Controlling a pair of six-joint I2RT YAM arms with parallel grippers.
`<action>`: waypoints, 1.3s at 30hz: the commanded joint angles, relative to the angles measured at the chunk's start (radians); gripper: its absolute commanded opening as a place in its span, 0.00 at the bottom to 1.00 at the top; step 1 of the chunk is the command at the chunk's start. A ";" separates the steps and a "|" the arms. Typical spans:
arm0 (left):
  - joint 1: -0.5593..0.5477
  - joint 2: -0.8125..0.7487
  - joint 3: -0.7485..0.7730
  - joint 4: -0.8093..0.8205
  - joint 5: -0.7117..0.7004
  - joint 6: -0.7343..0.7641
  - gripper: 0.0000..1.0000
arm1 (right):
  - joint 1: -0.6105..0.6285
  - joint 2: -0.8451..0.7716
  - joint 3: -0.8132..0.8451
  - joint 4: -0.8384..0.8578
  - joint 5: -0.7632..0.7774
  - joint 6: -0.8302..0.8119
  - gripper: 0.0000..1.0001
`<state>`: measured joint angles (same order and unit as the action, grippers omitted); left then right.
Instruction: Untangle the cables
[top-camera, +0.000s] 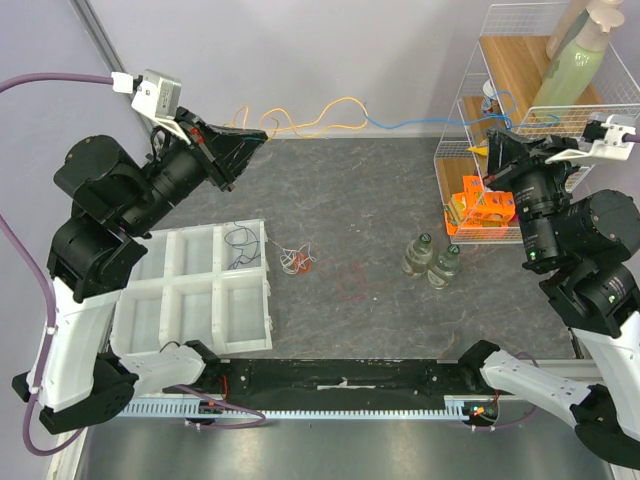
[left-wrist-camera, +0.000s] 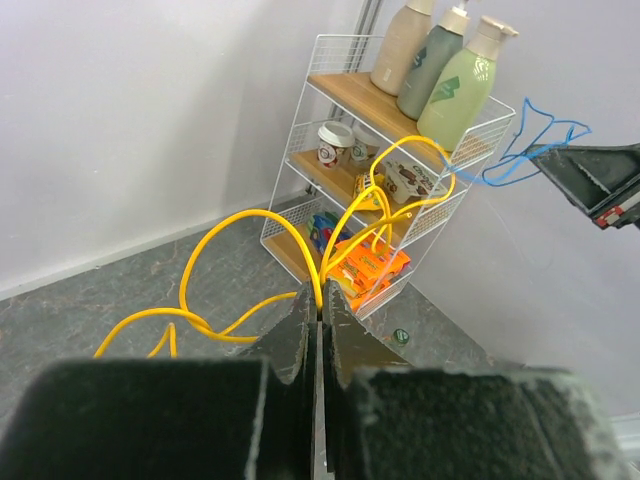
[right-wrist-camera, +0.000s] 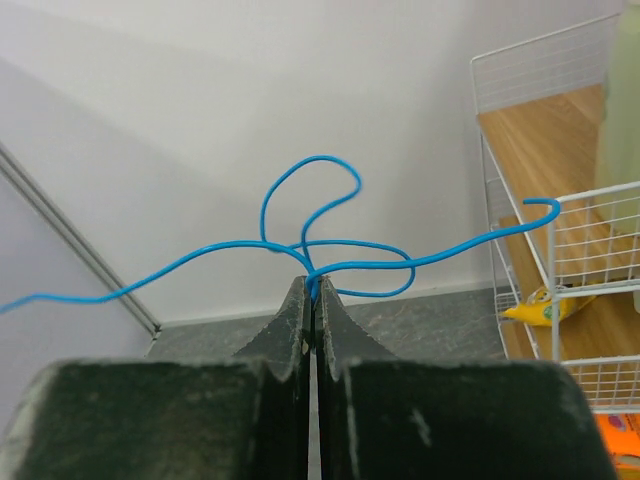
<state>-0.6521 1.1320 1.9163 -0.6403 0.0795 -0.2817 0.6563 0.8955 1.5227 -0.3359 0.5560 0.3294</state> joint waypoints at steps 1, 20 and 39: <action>-0.001 -0.003 -0.010 0.041 0.008 0.032 0.02 | -0.003 0.010 0.042 -0.023 0.045 -0.059 0.00; -0.001 -0.071 -0.033 -0.007 -0.405 0.122 0.02 | -0.003 -0.052 0.177 -0.084 0.266 -0.282 0.00; -0.001 -0.075 -0.285 -0.792 -0.540 -0.572 0.02 | -0.003 0.046 0.128 -0.066 0.142 -0.266 0.00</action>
<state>-0.6521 1.0622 1.7164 -1.1412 -0.5159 -0.5800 0.6563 0.9165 1.6646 -0.4240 0.7326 0.0845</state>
